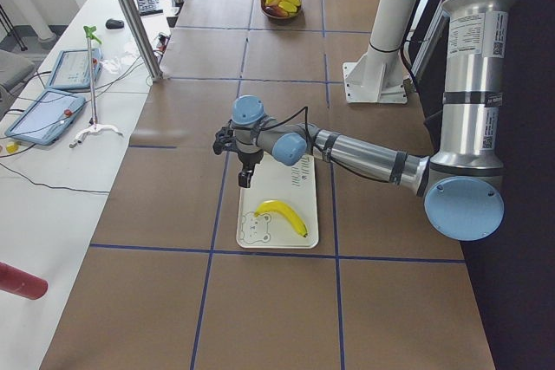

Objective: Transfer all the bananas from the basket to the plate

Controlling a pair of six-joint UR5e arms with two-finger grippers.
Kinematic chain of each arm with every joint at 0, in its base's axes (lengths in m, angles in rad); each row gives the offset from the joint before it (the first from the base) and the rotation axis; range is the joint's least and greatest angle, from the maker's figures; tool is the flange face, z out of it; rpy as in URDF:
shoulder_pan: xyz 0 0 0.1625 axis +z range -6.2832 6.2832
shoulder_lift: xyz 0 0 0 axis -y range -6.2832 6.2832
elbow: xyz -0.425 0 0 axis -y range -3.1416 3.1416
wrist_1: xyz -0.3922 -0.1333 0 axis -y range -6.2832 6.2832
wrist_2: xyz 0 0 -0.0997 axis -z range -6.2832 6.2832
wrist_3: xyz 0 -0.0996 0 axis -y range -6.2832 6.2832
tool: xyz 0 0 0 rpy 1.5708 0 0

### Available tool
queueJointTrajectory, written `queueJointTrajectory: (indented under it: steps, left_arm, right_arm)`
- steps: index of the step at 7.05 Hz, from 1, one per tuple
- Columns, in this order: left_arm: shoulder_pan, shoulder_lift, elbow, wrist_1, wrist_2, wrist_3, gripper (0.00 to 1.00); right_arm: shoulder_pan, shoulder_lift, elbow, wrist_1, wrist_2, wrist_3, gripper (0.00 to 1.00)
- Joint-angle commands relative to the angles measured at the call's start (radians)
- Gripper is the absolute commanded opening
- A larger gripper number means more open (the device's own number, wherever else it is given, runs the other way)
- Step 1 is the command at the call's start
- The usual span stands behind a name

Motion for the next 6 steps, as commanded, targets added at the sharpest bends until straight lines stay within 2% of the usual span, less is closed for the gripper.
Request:
queueJointTrajectory:
  steps: [1,6]
  left_arm:
    - [0.0,0.0,0.0,-0.001,0.0,0.0,1.0]
    - [0.0,0.0,0.0,-0.002,0.0,-0.002,1.0]
  right_arm:
    - [-0.013,-0.009,-0.02,0.034,0.002,0.002,1.0]
    - [-0.046,-0.04,-0.024,0.036,0.002,-0.003,0.98]
